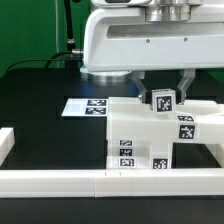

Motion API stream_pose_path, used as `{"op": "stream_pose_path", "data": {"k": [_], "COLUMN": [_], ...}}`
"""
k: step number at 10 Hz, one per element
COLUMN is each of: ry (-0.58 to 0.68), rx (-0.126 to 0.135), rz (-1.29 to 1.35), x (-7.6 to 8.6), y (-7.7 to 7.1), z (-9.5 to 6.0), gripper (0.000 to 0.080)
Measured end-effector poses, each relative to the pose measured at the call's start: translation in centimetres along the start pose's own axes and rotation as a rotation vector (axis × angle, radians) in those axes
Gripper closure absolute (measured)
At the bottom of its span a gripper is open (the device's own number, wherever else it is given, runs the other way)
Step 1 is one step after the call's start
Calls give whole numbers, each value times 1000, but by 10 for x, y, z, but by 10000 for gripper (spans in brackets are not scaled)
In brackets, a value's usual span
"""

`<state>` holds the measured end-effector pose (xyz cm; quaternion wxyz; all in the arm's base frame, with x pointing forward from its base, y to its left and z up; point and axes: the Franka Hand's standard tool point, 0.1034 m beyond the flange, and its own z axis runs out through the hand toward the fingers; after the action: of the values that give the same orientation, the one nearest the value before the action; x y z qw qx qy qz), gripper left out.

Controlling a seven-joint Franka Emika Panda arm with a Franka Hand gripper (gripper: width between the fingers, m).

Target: Assemble chair

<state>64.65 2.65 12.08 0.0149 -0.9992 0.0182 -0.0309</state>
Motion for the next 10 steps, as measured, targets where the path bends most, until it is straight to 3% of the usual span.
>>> {"op": "stream_pose_path", "data": {"k": [5, 10], "ry": [-3, -10], "rx": [38, 44], "rz": [543, 826], "x": [0, 0], "y": [3, 1], "z": [0, 1], "gripper": [514, 514]}}
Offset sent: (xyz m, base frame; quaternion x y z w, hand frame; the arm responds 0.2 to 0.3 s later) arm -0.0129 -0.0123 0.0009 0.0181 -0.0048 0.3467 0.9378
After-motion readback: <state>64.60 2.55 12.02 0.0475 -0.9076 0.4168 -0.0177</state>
